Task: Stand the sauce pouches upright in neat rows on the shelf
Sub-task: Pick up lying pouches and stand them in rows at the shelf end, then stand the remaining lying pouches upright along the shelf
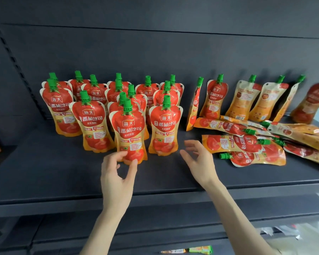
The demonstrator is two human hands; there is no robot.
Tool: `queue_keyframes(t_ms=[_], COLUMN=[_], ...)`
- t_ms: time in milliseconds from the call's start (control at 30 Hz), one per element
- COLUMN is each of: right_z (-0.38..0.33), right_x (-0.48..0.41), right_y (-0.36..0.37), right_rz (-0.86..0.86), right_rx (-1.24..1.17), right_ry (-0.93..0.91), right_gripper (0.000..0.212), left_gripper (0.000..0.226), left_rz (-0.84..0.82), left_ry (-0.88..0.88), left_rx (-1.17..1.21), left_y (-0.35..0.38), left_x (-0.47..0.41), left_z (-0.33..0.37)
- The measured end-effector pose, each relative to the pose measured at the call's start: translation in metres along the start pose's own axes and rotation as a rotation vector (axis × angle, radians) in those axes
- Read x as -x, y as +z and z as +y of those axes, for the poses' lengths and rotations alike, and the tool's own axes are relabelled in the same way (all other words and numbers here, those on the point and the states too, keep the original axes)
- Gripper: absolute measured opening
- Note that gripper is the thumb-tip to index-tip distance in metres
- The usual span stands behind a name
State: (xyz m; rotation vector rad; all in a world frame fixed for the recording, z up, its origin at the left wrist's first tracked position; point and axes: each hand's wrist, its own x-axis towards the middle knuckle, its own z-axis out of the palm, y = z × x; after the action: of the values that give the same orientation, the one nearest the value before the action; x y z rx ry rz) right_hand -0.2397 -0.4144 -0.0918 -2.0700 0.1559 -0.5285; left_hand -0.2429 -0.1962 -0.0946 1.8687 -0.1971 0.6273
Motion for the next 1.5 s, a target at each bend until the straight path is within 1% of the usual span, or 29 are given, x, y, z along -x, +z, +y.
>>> queue_keyframes(t_ms=[100,200,300,367,467,600,667,767,833,967,1067,1133,1233,1400,1500], right_z=[0.0,0.001,0.006,0.011,0.024,0.039,0.042,0.046,0.049,0.052,0.048,0.045,0.045,0.05,0.05], right_x=[-0.002,-0.013,-0.032,-0.049,-0.08,-0.125,-0.147,-0.18,-0.2,-0.226,-0.24,-0.248,-0.26,-0.273,-0.279], right_y=[-0.028,-0.06,-0.093,-0.113,-0.139,-0.163,-0.169,-0.17,-0.168,-0.158,-0.148,-0.141,-0.136,-0.135,-0.136], right_rz=[0.041,0.061,0.086,0.095,0.061,0.0,-0.028,-0.06,-0.06,-0.105,-0.155,-0.166,-0.16,-0.175,-0.215], right_rx=[0.017,0.048,0.041,0.024,0.044,0.071,0.039,0.0,-0.009,-0.054,-0.125,-0.124,-0.028,0.018,0.018], right_ry=[-0.017,-0.048,-0.073,-0.09,-0.129,-0.195,-0.197,-0.186,-0.191,-0.168,-0.133,-0.123,-0.142,-0.227,-0.273], right_gripper=[0.017,0.013,0.009,0.008,0.008,0.011,0.012,0.025,0.035,0.043,0.046,0.042,0.036,0.02,0.016], left_gripper=[0.02,0.012,0.003,0.004,0.006,0.016,0.022,0.034,0.041,0.048,0.041,0.031,0.022,0.022,0.024], left_rz=[-0.109,-0.213,-0.272,-0.276,-0.205,-0.032,0.065,0.242,0.305,0.263,0.235,0.221,0.199,0.146,0.097], left_ry=[0.071,0.085,0.138,0.184,0.205,0.183,0.164,0.121,0.106,0.047,0.025,0.03,0.051,0.077,0.089], left_rx=[0.092,0.161,0.169,0.158,0.134,0.096,0.052,-0.03,-0.079,-0.147,-0.134,-0.146,-0.176,-0.172,-0.148], left_y=[0.019,0.05,0.09,0.12,0.168,0.225,0.245,0.263,0.27,0.279,0.282,0.284,0.285,0.285,0.286], left_x=[0.002,-0.002,-0.009,-0.015,-0.026,-0.046,-0.058,-0.08,-0.095,-0.119,-0.134,-0.143,-0.152,-0.162,-0.165], left_z=[0.023,0.05,0.077,0.09,0.103,0.11,0.117,0.126,0.129,0.123,0.118,0.116,0.114,0.112,0.114])
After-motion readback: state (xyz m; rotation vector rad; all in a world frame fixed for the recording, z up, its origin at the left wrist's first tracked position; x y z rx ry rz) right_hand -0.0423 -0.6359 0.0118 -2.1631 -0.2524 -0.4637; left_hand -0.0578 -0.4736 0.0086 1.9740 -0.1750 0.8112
